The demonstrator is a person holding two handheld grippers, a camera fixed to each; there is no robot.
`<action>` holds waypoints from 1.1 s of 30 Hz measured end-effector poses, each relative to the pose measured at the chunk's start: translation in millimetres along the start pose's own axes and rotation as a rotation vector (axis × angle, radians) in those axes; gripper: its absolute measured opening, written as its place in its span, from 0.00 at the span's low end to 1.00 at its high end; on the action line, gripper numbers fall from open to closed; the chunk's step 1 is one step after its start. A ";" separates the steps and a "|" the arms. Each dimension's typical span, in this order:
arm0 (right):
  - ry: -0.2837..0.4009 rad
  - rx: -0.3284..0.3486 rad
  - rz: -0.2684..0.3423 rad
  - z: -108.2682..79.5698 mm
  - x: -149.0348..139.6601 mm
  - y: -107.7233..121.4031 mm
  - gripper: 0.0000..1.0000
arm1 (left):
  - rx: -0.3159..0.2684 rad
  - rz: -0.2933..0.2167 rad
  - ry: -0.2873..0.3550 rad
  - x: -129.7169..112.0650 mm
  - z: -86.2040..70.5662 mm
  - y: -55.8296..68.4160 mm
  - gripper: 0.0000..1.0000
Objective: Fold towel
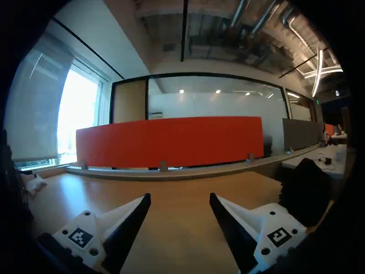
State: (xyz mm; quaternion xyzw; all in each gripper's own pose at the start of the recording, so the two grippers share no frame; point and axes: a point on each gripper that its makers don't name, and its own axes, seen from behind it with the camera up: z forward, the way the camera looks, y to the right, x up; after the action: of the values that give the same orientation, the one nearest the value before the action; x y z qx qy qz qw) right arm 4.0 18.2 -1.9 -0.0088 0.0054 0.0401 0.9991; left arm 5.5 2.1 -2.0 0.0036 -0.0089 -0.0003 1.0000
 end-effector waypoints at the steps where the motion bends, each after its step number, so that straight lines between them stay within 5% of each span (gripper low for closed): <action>1: 0.000 0.001 -0.002 0.0 -1.1 -0.8 1.00 | 0.000 0.000 0.000 0.1 0.0 0.1 0.92; 33: -0.030 -0.001 -0.052 3.4 -13.4 -11.3 1.00 | 0.001 0.000 -0.001 -0.2 0.0 0.6 0.93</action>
State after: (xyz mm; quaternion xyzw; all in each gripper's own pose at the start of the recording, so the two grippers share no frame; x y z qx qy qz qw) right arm -8.4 5.9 1.8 -0.0090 -0.0098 0.0145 0.9998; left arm 5.3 2.7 -1.9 0.0039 -0.0092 -0.0002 1.0000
